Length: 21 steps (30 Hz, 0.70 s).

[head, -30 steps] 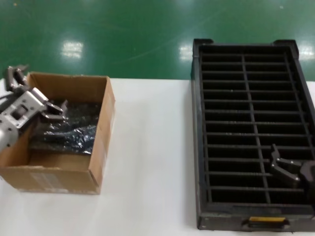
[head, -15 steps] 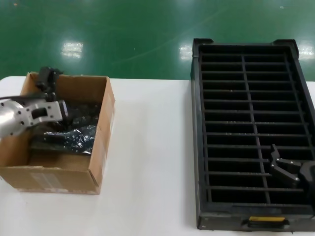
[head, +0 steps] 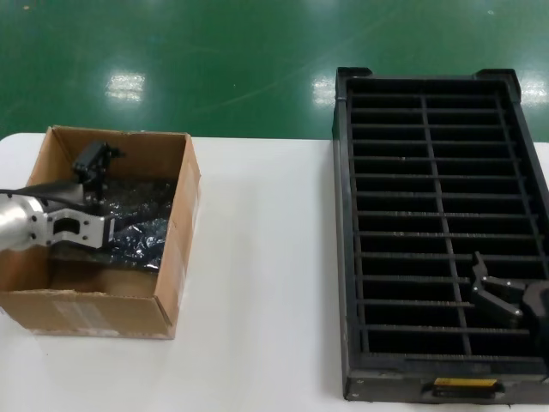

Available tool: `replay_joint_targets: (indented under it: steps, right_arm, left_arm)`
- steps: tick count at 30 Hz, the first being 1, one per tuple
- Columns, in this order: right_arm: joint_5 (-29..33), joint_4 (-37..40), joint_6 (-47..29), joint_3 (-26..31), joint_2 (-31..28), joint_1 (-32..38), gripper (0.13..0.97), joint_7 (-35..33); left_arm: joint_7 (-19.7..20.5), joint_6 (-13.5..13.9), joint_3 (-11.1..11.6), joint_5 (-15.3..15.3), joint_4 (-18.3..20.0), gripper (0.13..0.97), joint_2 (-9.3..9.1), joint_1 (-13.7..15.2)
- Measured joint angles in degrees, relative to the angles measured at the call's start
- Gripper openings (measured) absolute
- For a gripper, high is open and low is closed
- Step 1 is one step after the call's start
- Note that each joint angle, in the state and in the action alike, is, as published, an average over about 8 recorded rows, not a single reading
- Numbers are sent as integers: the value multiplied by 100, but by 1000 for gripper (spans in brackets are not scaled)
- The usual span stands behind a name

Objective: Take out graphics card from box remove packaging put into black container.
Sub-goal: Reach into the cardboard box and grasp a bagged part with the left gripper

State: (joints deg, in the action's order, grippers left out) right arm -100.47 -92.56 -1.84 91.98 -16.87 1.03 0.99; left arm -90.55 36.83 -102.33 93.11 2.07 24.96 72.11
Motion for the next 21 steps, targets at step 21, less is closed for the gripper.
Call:
replay_joint_targets:
  steps: [21]
  right_arm:
    - [0,0,0,0,0,0,966,0]
  left_arm:
    - [-762,-702,302,300,-144,965,-137,-227]
